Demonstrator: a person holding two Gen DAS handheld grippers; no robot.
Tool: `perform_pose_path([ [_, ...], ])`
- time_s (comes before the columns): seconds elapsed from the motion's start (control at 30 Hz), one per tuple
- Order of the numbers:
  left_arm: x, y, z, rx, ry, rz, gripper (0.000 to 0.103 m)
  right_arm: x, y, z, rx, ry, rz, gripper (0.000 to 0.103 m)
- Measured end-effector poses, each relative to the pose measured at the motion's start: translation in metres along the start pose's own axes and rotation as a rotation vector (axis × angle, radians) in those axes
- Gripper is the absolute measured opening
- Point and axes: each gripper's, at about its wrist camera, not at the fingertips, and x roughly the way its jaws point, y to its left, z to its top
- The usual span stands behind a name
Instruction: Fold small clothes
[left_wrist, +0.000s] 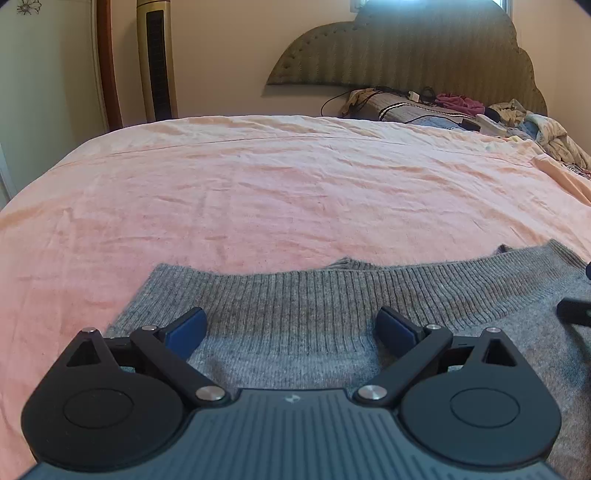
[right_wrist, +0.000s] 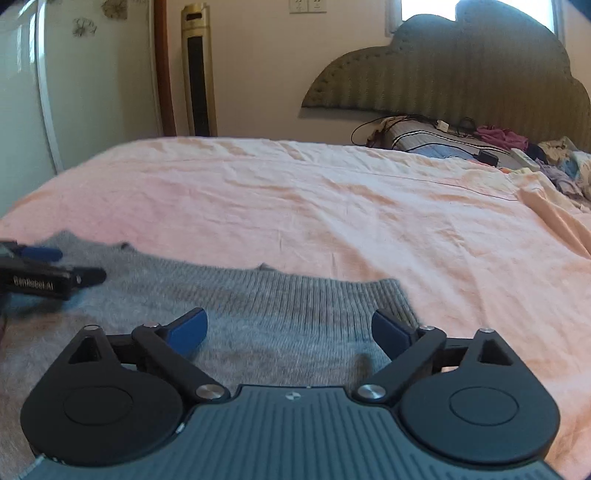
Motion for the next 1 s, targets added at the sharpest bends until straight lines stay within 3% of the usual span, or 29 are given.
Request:
perform_pose_path([
  [0.03, 0.001, 0.0, 0.001, 0.0, 0.0, -0.001, 0.1, 0.003, -0.006, -0.008, 0.024, -0.025, 0.008, 0.103],
  [0.1, 0.001, -0.001, 0.001, 0.0, 0.0, 0.001, 0.1, 0.005, -0.027, -0.011, 0.157, -0.023, 0.064, 0.102],
  [0.13, 0.001, -0.001, 0.001, 0.0, 0.0, 0.0, 0.1, 0.006, -0.028, -0.011, 0.172, -0.026, 0.052, 0.102],
  [0.23, 0.002, 0.0, 0.001, -0.002, 0.001, -0.003, 0.101, 0.006, -0.019, -0.011, 0.127, -0.026, 0.025, 0.102],
  [0.5, 0.002, -0.001, 0.001, 0.0, 0.002, 0.001, 0.101, 0.007, -0.024, -0.013, 0.157, -0.023, 0.053, 0.103],
  [0.63, -0.01, -0.006, 0.002, 0.0, 0.018, 0.073, 0.101, 0.007, -0.024, -0.013, 0.154, -0.023, 0.049, 0.103],
  [0.8, -0.051, -0.007, -0.007, -0.048, -0.011, -0.01, 0.101, 0.007, -0.023, -0.014, 0.155, -0.024, 0.049, 0.103],
  [0.9, -0.039, -0.005, -0.021, -0.021, 0.051, 0.0, 0.102, 0.007, -0.024, -0.014, 0.16, -0.027, 0.042, 0.103],
  [1.0, -0.034, 0.006, -0.028, -0.035, -0.002, -0.013, 0.103, 0.01, -0.026, -0.012, 0.177, -0.025, 0.011, 0.102],
])
